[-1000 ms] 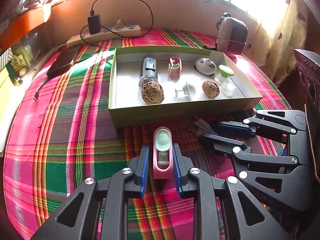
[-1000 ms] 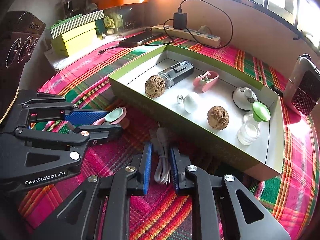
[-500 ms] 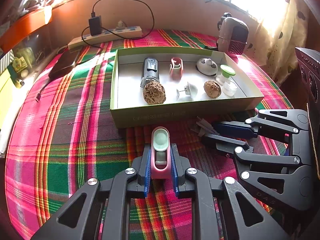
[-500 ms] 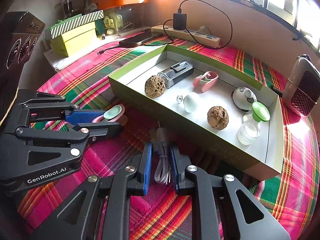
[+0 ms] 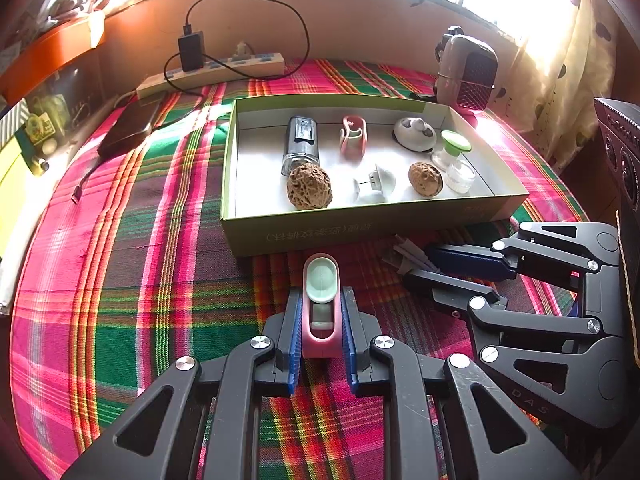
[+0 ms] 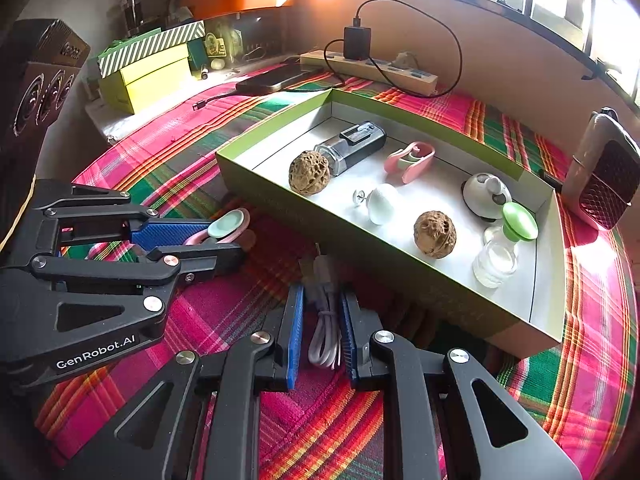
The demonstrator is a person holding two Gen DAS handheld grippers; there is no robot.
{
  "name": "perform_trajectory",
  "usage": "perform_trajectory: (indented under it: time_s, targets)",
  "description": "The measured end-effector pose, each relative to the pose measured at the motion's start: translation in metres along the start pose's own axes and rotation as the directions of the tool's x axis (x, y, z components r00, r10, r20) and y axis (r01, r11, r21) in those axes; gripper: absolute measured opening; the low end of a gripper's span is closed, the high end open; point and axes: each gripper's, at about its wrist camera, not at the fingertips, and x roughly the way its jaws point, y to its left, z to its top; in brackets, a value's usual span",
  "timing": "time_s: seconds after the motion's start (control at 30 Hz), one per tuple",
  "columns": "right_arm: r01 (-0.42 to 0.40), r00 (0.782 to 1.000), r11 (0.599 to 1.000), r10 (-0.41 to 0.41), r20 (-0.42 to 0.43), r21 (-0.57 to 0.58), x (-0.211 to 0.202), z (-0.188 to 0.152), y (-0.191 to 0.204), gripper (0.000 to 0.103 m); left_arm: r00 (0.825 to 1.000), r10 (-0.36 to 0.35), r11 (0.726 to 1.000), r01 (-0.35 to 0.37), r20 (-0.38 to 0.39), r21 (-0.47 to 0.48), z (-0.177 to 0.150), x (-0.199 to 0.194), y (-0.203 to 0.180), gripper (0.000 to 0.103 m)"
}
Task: Organize objects
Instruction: 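Grasp the white USB cable with the right gripper while the left holds the pink holder, then carry the pink holder and white cable over the tray with both grippers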
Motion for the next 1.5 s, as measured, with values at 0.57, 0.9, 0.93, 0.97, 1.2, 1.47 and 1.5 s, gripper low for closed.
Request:
perform_trajectory:
  time_s: [0.57,0.9,0.93,0.97,1.2,1.47,1.5]
  targets:
    - [-0.008,1.000,1.000,0.008,0.013,0.029,-0.006,-0.001,-0.004,0.018,1.000,-0.008,1.000,0.008,0.007,-0.005,0.002,-0.004,0.000,0.016]
    - [-0.037,0.998,0.997,0.034,0.045,0.065,-0.018,-0.002,-0.007,0.018,0.999,-0.007,1.000,0.008,0.036,-0.006,0.006,-0.015,-0.003,0.016]
    - [-0.039,0.998,0.997,0.036,0.048,0.069,-0.020,-0.002,-0.008,0.018,0.999,-0.009,1.000,0.009,0.039,-0.004,0.007,-0.016,-0.004,0.016]
    - [-0.039,0.998,0.997,0.035,0.052,0.073,-0.021,-0.002,-0.009,0.018,0.999,-0.011,1.000,0.011,0.042,-0.003,0.008,-0.017,-0.004,0.016]
    - [-0.030,0.997,0.993,0.021,0.079,0.112,-0.032,-0.002,-0.019,0.018,0.998,-0.027,1.000,0.027,0.064,-0.004,0.019,-0.023,-0.007,0.016]
    - [0.000,0.994,0.988,-0.016,0.106,0.157,-0.045,0.003,-0.034,0.018,0.996,-0.043,0.999,0.043,0.078,0.007,0.037,-0.023,-0.012,0.016]
    - [0.006,0.994,0.986,-0.025,0.109,0.166,-0.047,0.003,-0.037,0.018,0.996,-0.045,0.999,0.044,0.079,0.010,0.039,-0.022,-0.012,0.016]
